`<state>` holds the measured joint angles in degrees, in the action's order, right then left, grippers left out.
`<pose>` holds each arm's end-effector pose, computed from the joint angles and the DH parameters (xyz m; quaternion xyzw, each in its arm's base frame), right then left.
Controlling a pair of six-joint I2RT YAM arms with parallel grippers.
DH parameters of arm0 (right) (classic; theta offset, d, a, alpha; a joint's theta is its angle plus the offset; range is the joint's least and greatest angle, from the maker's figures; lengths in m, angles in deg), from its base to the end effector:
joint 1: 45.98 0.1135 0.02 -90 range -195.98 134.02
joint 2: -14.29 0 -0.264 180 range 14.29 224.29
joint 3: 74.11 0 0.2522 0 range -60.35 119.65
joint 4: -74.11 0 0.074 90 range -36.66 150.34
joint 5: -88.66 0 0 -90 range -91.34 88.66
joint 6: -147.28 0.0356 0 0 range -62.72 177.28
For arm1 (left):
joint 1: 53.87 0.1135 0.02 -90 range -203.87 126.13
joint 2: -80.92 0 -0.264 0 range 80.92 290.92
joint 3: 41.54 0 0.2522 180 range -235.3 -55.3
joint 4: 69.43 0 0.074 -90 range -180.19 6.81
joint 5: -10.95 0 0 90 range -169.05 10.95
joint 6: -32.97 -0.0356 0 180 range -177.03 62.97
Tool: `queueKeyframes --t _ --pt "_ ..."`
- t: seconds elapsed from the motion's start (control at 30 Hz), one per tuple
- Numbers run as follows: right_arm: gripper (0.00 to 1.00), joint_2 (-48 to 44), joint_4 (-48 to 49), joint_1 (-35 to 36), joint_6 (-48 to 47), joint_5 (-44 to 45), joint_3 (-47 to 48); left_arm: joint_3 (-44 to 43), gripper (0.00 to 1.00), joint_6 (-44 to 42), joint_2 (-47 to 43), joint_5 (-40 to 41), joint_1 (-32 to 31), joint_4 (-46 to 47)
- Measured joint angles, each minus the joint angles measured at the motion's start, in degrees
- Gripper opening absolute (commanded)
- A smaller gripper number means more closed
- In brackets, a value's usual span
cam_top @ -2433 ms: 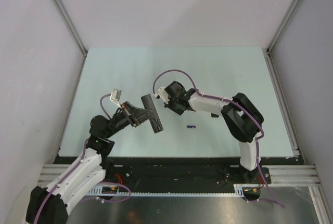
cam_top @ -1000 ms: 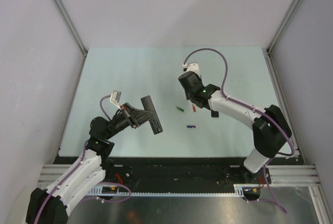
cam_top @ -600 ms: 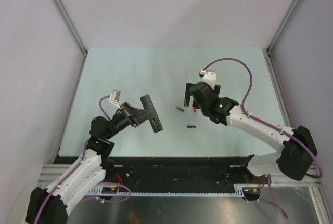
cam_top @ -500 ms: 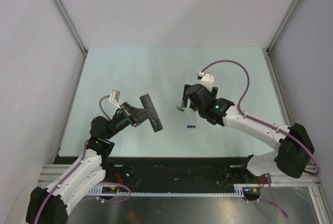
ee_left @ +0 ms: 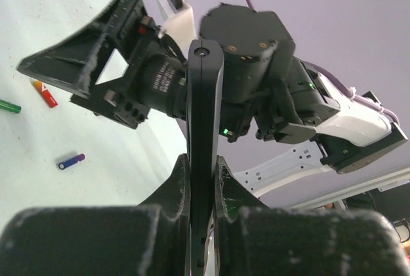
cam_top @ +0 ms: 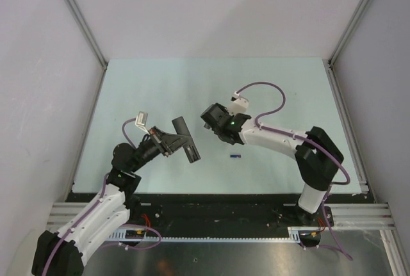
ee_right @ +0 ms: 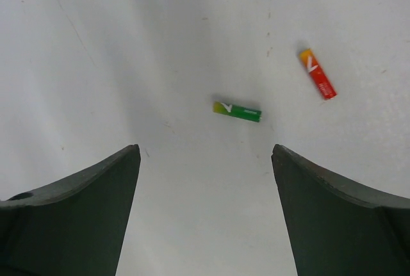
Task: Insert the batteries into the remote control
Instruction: Adjust the battery at the center of the board.
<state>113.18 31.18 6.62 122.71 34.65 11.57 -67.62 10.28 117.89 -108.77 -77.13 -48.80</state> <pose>0.2375 0.2761 0.2313 0.1911 0.8941 0.0853 0.3960 0.1402 -0.0795 0.2424 -0.0518 0.6510 -0.6415 0.4025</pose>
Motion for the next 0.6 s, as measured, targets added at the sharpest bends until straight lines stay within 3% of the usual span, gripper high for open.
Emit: queueKeyframes --t 0.27,0.6 --pt "0.85 9.0 -5.2 -1.2 7.0 -0.6 6.6 0.0 0.00 0.0 -2.2 -0.4 0.0 -1.2" --pt "0.81 12.5 -5.0 -4.3 3.5 -4.2 6.8 0.2 0.00 0.1 -3.5 -0.5 0.0 -1.6"
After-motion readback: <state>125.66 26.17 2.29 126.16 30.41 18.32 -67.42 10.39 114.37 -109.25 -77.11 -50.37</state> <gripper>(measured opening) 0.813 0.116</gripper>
